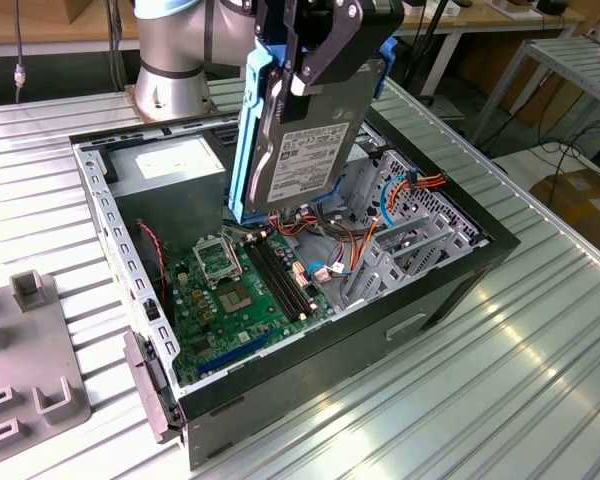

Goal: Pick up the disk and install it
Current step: 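Insert the disk into the insertion slot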

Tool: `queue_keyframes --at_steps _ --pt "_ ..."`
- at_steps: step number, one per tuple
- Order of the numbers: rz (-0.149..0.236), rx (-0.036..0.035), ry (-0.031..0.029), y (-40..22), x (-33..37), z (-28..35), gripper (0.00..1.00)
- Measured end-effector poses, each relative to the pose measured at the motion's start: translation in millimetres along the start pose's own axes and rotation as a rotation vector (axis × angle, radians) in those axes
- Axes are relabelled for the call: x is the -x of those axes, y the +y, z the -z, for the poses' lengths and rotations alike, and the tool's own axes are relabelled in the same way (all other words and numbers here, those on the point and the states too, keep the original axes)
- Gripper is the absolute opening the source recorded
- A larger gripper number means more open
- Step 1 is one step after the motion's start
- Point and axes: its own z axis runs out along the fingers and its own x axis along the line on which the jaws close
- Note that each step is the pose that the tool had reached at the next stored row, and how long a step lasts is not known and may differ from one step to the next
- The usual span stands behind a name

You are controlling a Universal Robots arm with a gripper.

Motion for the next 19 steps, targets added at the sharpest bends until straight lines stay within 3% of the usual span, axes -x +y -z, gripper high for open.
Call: queue_keyframes --at_steps 2,3,11,19 --pt "0.000 0.0000 0.0002 -5.2 -0.5 -0.2 0.37" --pt "0.000 0.0000 0.0001 -11.2 -0.9 -0.6 0.37" --pt "0.000 0.0000 0.0001 -33.7 -2.3 -1.9 0.37" --pt "0.000 0.0001 0.0003 -46.6 -3.7 -2.8 0.37"
